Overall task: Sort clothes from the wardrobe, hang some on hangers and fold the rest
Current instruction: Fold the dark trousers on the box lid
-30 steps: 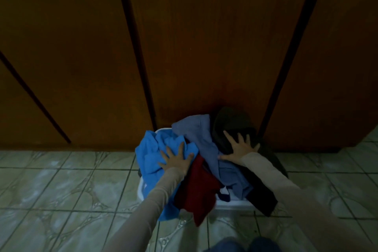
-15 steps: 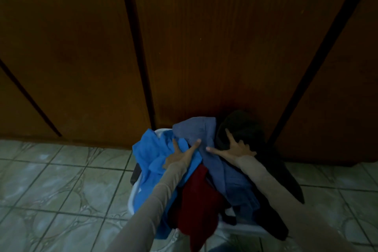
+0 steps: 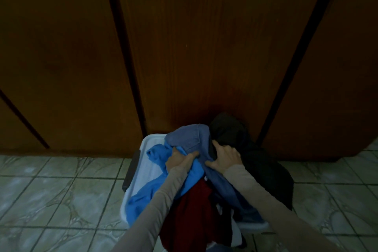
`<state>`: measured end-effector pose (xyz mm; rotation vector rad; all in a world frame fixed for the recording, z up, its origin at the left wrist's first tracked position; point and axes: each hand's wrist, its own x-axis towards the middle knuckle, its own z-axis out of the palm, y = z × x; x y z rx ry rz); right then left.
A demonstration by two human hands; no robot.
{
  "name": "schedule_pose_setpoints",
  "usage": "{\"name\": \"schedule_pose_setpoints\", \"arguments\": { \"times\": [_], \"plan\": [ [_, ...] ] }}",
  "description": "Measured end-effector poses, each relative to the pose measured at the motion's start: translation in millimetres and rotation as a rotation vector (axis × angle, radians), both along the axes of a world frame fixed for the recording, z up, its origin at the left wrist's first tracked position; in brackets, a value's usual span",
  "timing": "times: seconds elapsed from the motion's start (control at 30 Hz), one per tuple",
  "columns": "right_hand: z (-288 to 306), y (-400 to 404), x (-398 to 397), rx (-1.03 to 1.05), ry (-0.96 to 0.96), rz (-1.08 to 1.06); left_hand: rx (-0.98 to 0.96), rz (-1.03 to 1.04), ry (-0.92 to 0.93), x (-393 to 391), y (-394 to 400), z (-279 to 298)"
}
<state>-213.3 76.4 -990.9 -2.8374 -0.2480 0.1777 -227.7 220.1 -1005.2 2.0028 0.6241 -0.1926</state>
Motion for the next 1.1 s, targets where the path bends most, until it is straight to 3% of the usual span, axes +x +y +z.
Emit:
{"name": "schedule_pose_setpoints", "arguments": {
  "times": [0.33, 0.7, 0.9, 1.1],
  "plan": [
    [75.8, -74.2, -5.1, -0.005, -0.262, -0.053, -0.009, -0.069, -0.263, 10.1, -76.0, 74.4],
    [154.3, -238.4, -23.8, -0.057, -0.455, -0.325, -0.120, -0.291, -0.488, 33.1, -248.4, 150.0],
    [138.3, -327.5, -19.4, -0.087, -0.415, -0.488, -0.203, -0.410, -0.486, 40.4, -333.8, 141.4],
    [73.7, -386.2, -7.1, -0.096, -0.295, -0.543, -0.210, -0.480, -0.359, 53.9, -383.4, 80.7]
  ]
}}
